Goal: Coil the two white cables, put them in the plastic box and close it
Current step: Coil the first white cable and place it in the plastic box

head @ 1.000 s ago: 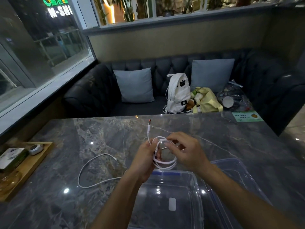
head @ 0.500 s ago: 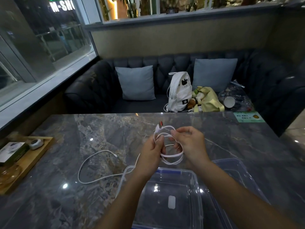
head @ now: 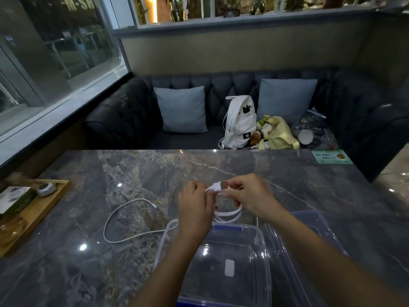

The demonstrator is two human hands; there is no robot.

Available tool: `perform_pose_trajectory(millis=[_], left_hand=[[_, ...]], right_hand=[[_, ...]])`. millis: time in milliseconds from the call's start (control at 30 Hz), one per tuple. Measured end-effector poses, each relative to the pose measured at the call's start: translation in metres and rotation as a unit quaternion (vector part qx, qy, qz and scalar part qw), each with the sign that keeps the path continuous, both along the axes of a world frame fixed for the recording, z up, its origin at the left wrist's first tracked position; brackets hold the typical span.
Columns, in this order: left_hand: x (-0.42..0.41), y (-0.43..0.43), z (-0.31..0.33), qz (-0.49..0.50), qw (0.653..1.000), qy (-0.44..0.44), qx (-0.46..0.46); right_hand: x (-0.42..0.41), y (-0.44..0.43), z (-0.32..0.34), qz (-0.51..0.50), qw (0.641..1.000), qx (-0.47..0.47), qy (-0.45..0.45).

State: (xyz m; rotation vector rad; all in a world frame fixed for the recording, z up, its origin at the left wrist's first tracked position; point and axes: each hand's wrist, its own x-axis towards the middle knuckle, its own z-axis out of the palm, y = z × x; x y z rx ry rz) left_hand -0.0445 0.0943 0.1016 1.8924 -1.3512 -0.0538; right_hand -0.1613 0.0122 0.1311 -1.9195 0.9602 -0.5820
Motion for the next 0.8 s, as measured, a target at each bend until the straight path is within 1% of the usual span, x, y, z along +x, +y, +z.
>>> perform_pose_trajectory(millis=[33, 100, 167, 200, 233, 267, 333, 367, 400, 500, 600, 667, 733, 800], left_hand=[[0.001, 0.0, 0.0, -0.004, 0.998, 0.057, 0.024], [0.004, -0.001, 0.001, -0.017, 0.982, 0.184, 0.045], [0.009, -0.002, 0.002, -0.037, 0.948, 0.315, 0.029], [0.011, -0.001, 0.004, -0.05, 0.922, 0.383, 0.018], [0.012, 0.0, 0.005, -0.061, 0.901, 0.429, 0.001], [0.014, 0.0, 0.004, -0.066, 0.892, 0.448, -0.013], [0.015, 0.001, 0.003, -0.055, 0.902, 0.427, -0.023], [0.014, 0.002, 0.003, -0.05, 0.908, 0.415, -0.023], [0.014, 0.002, 0.003, -0.047, 0.909, 0.414, -0.027], [0.012, 0.004, 0.004, -0.025, 0.895, 0.443, -0.036], [0.011, 0.005, 0.007, 0.033, 0.848, 0.526, -0.049], [0.01, 0.006, 0.008, 0.059, 0.826, 0.559, -0.046], [0.01, 0.006, 0.009, 0.085, 0.818, 0.567, -0.048], [0.009, 0.005, 0.011, 0.111, 0.807, 0.576, -0.06]], right_hand=[[0.0, 0.0, 0.0, 0.006, 1.0, -0.004, 0.008], [0.001, 0.002, -0.001, -0.027, 1.0, -0.011, 0.003], [0.002, 0.005, -0.003, -0.077, 0.997, -0.02, -0.009], [0.002, 0.007, -0.004, -0.092, 0.995, -0.033, -0.006], [0.002, 0.009, -0.004, -0.095, 0.994, -0.052, 0.008], [0.002, 0.011, -0.003, -0.084, 0.993, -0.077, 0.032], [0.004, 0.013, 0.0, -0.038, 0.983, -0.135, 0.115], [0.005, 0.012, 0.002, -0.021, 0.978, -0.149, 0.147], [0.006, 0.011, 0.003, -0.01, 0.977, -0.144, 0.156], [0.006, 0.011, 0.003, -0.007, 0.991, -0.078, 0.108], [0.008, 0.017, -0.001, -0.026, 0.997, -0.042, 0.061], [0.012, 0.02, -0.002, -0.039, 0.997, -0.048, 0.045], [0.015, 0.023, -0.003, -0.048, 0.996, -0.063, 0.035], [0.017, 0.027, -0.004, -0.06, 0.991, -0.111, 0.038]])
